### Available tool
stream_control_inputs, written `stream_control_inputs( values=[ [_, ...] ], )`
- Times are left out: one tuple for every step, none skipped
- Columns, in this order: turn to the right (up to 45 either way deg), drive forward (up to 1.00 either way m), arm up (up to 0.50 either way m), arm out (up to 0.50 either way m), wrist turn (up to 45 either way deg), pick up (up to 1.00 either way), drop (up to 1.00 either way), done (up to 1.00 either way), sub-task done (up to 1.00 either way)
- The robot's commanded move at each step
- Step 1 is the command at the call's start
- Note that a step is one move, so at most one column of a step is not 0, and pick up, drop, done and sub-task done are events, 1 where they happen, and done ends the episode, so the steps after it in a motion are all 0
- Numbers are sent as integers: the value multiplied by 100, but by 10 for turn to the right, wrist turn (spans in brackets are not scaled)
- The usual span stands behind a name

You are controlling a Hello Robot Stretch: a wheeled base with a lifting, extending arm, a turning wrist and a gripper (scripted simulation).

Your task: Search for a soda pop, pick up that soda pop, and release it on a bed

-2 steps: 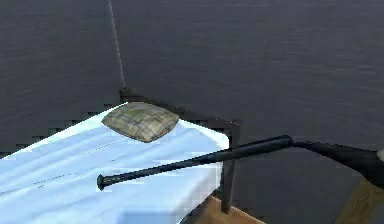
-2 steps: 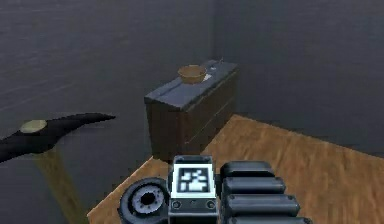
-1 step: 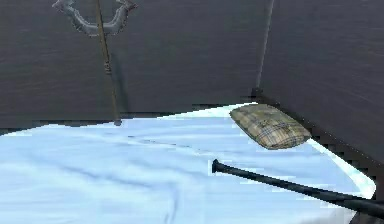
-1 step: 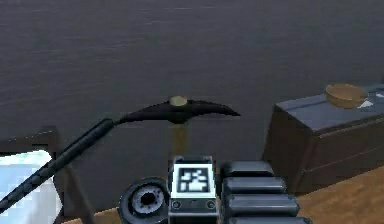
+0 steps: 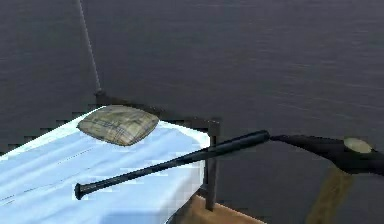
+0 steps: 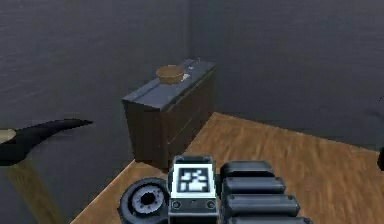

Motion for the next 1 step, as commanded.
stream_control_inputs(
  values=[
    [450,0,0,0,0,0,0,0,0]
  ],
)
